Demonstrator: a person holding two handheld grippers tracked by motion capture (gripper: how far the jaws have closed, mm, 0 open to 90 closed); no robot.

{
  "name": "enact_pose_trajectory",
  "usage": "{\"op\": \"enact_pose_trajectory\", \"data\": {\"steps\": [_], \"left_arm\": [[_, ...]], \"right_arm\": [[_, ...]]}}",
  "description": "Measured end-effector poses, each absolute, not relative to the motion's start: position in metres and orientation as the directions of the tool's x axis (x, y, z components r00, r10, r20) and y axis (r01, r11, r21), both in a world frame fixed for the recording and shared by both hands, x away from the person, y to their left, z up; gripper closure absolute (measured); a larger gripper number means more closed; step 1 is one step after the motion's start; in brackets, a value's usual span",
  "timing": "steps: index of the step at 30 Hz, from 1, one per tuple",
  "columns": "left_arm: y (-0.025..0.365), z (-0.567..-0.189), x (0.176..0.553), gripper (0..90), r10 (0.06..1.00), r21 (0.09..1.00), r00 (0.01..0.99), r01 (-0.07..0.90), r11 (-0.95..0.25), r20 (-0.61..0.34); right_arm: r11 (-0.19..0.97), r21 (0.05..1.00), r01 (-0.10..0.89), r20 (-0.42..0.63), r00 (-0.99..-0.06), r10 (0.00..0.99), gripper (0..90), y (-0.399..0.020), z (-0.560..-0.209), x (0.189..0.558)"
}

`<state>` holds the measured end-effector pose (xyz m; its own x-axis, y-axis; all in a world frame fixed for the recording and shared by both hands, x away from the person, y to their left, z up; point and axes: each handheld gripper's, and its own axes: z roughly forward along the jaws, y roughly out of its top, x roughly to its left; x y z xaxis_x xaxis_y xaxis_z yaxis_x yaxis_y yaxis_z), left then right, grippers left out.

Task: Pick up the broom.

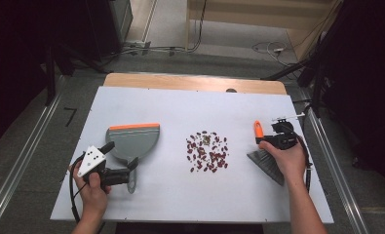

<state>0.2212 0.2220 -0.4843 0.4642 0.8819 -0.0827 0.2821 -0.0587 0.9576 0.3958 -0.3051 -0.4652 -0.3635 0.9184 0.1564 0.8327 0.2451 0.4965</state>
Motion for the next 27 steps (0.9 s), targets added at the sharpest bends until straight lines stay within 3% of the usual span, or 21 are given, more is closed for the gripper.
{"op": "enact_pose_trajectory", "data": {"steps": [9, 14, 27], "left_arm": [[0.223, -0.484, 0.220, 0.7, 0.883, 0.957, 0.463, 0.282, -0.062, -0.080], [0.221, -0.484, 0.219, 0.7, 0.884, 0.957, 0.460, 0.283, -0.063, -0.078], [0.214, -0.479, 0.214, 0.7, 0.876, 0.960, 0.478, 0.267, -0.078, -0.062]], "right_arm": [[0.242, 0.447, 0.861, 0.100, -0.317, 0.943, 60.5, -0.303, -0.477, 0.395], [0.283, 0.441, 0.852, 0.006, -0.318, 0.948, 65.4, -0.293, -0.478, 0.393], [0.228, 0.473, 0.851, 0.055, -0.286, 0.957, 68.6, -0.298, -0.480, 0.390]]}}
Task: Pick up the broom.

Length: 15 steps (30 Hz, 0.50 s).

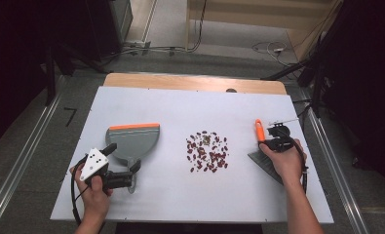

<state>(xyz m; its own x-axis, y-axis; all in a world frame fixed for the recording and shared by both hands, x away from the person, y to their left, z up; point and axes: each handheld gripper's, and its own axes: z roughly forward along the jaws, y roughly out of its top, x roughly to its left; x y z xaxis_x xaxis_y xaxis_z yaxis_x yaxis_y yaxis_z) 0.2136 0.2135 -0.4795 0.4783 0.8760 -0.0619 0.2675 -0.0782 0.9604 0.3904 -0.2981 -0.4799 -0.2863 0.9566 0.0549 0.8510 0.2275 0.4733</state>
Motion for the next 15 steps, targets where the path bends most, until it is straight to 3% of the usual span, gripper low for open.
{"op": "enact_pose_trajectory", "data": {"steps": [10, 15], "left_arm": [[0.212, -0.479, 0.213, 0.7, 0.873, 0.962, 0.484, 0.263, -0.080, -0.060], [0.210, -0.477, 0.213, 0.7, 0.872, 0.964, 0.486, 0.252, -0.085, -0.051]], "right_arm": [[0.113, 0.652, 0.749, 0.198, -0.313, 0.929, 69.2, -0.318, -0.466, 0.373], [0.054, 0.746, 0.664, 0.214, -0.316, 0.924, 69.4, -0.324, -0.457, 0.362]]}}
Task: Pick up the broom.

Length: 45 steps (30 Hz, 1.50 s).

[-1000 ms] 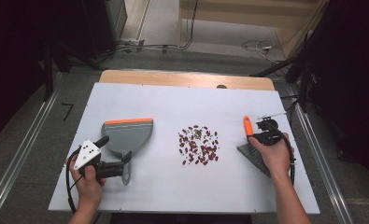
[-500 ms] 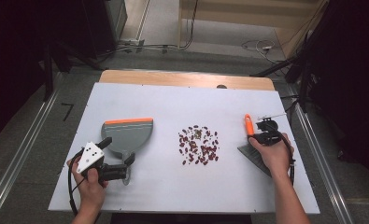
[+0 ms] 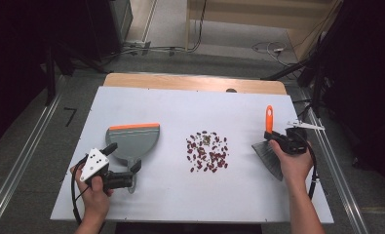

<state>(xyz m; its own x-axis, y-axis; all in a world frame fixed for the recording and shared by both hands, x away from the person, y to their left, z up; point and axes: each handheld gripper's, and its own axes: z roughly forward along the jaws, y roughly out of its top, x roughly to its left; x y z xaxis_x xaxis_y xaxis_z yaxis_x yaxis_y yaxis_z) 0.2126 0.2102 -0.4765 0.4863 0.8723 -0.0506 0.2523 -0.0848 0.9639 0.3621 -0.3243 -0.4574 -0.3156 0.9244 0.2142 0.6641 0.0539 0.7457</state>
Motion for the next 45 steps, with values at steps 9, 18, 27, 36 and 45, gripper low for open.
{"op": "enact_pose_trajectory", "data": {"steps": [9, 18, 27, 36, 45], "left_arm": [[0.203, -0.473, 0.215, 0.7, 0.861, 0.966, 0.506, 0.244, -0.088, -0.050], [0.194, -0.465, 0.218, 2.0, 0.819, 0.963, 0.569, 0.253, -0.094, -0.070], [0.180, -0.453, 0.218, 0.0, 0.765, 0.968, 0.639, 0.235, -0.085, -0.088], [0.161, -0.449, 0.229, 0.1, 0.753, 0.958, 0.647, 0.273, -0.084, -0.118], [0.137, -0.444, 0.238, 0.2, 0.721, 0.956, 0.680, 0.279, -0.086, -0.133]], "right_arm": [[-0.023, 0.876, 0.483, 0.231, -0.376, 0.897, 69.6, -0.324, -0.444, 0.344], [-0.061, 0.925, 0.374, 0.232, -0.433, 0.871, 69.7, -0.314, -0.425, 0.330], [-0.063, 0.943, 0.326, 0.229, -0.503, 0.833, 69.7, -0.293, -0.408, 0.320], [-0.063, 0.954, 0.294, 0.226, -0.562, 0.796, 69.7, -0.273, -0.393, 0.311], [-0.059, 0.957, 0.283, 0.227, -0.608, 0.761, 69.7, -0.251, -0.388, 0.306]]}}
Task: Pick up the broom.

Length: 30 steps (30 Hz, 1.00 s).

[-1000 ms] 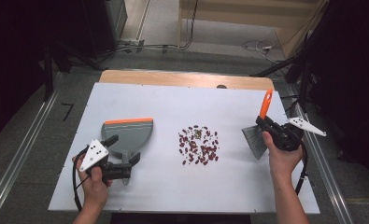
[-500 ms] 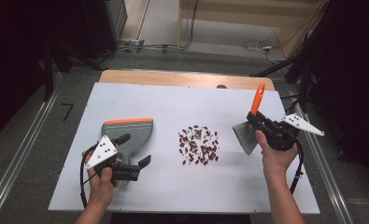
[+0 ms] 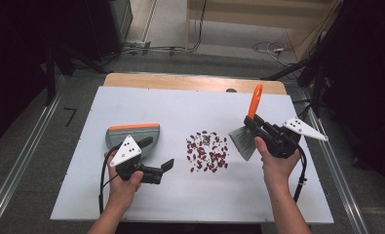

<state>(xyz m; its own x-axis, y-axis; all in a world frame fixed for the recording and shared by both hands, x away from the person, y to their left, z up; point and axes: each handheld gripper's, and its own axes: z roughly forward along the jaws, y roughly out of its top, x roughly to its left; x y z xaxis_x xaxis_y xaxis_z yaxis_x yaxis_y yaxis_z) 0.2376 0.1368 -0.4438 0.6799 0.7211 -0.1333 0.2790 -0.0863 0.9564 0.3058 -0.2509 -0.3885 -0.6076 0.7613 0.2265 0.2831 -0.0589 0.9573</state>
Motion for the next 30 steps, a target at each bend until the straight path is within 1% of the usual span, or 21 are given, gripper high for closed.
{"op": "enact_pose_trajectory", "data": {"steps": [13, 18, 23, 30], "left_arm": [[0.102, -0.437, 0.245, 0.5, 0.666, 0.958, 0.732, 0.273, -0.092, -0.144], [0.088, -0.439, 0.244, 1.0, 0.641, 0.956, 0.755, 0.271, -0.112, -0.139], [0.080, -0.437, 0.242, 1.5, 0.625, 0.953, 0.759, 0.292, -0.074, -0.184], [0.068, -0.432, 0.237, 5.3, 0.605, 0.952, 0.771, 0.299, -0.068, -0.199]], "right_arm": [[-0.013, 0.966, 0.256, 0.188, -0.673, 0.715, 69.7, -0.211, -0.387, 0.295], [-0.003, 0.969, 0.247, 0.181, -0.700, 0.690, 69.7, -0.196, -0.385, 0.289], [-0.001, 0.972, 0.234, 0.175, -0.724, 0.667, 69.7, -0.183, -0.385, 0.282], [0.007, 0.977, 0.215, 0.160, -0.750, 0.642, 69.7, -0.167, -0.384, 0.274]]}}
